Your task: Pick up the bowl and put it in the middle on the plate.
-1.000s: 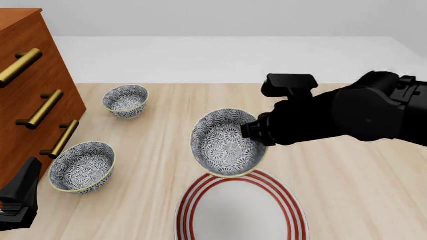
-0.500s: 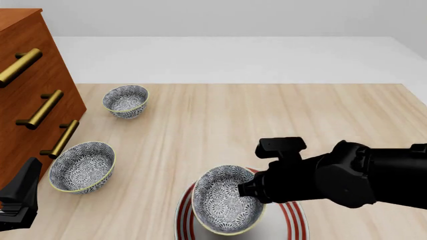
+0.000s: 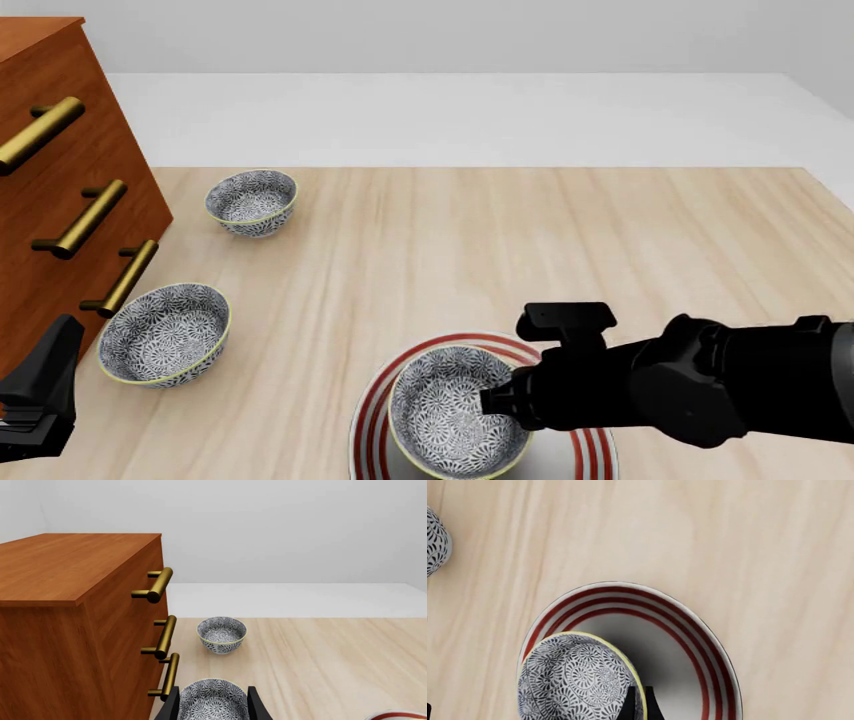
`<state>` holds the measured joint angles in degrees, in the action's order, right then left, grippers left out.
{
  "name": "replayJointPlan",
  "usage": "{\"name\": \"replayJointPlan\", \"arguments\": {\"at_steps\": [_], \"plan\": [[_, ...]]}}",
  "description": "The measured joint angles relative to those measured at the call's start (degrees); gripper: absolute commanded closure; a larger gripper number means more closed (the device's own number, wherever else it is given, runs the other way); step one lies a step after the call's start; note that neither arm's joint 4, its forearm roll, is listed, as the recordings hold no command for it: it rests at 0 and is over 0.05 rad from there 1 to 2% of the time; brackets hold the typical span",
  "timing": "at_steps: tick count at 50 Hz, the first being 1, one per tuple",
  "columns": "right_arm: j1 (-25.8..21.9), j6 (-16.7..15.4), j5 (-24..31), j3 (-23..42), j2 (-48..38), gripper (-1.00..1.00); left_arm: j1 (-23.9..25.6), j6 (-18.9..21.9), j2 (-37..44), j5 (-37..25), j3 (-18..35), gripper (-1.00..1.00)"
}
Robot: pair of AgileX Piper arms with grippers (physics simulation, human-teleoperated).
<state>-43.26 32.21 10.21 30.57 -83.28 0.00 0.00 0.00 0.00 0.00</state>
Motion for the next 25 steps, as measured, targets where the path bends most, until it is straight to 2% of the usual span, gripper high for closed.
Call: {"name": "replayJointPlan", "arguments": {"at_steps": [1,2,17,25], "plan": [[0.0,-0.1,-0.1,0.0,0.0,1.00,0.0,0.0,0.0,0.0,0.0,-1.00],[0.0,-0.2,-0.1,-0.1,0.0,-1.00,0.0,0.0,0.0,0.0,0.0,-1.00],[2.8,-1.5,2.5,-0.5,2.5,-1.00,0.0,0.0,0.0,0.0,0.0,-1.00],[5.1,-3.6,7.8,1.6,8.7,-1.00,0.0,0.0,0.0,0.0,0.0,-1.00]]}}
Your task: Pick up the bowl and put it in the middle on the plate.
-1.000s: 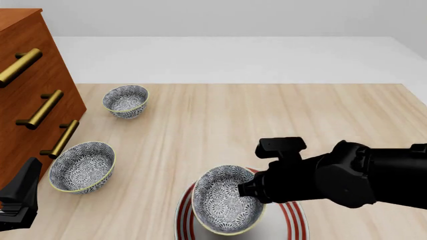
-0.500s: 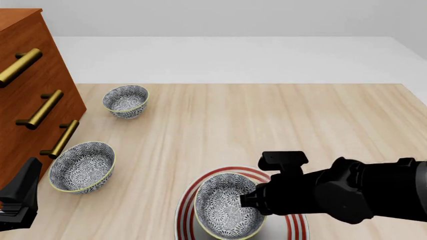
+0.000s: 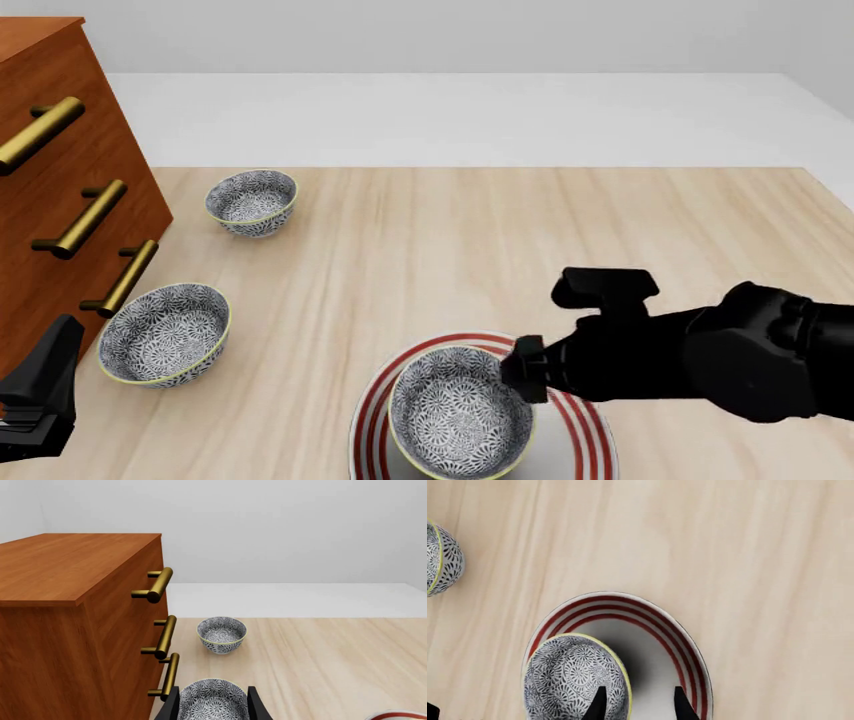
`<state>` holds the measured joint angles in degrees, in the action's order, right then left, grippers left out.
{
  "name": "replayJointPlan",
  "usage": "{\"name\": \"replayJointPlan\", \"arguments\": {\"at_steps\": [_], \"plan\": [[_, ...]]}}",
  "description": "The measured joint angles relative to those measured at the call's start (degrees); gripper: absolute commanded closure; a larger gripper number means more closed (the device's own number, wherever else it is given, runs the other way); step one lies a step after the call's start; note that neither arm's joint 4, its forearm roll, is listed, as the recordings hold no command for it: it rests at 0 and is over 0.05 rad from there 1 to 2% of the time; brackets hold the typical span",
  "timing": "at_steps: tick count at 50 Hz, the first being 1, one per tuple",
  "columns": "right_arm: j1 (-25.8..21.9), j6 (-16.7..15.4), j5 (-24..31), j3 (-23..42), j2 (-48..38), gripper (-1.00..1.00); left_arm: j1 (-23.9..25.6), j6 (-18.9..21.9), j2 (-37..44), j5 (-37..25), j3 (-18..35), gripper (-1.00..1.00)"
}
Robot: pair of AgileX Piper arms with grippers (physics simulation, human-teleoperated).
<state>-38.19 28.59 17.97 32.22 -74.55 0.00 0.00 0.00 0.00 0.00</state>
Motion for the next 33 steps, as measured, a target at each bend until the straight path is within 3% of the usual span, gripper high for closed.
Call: {"name": "replayJointPlan", "arguments": {"at_steps": [9,21,27,33], "plan": [[4.6,-4.7,12.6,9.5,12.6,-1.00,0.0,0.0,0.0,0.0,0.0,-1.00],[13.8,-13.5,30.6,32.7,27.9,-1.00,0.0,0.0,0.0,0.0,0.0,-1.00],[19.2,-17.1,37.1,42.6,34.1,-1.00,0.0,0.0,0.0,0.0,0.0,-1.00],[23.6,-18.3,40.6,45.8,40.0,-1.00,0.0,0.0,0.0,0.0,0.0,-1.00]]}}
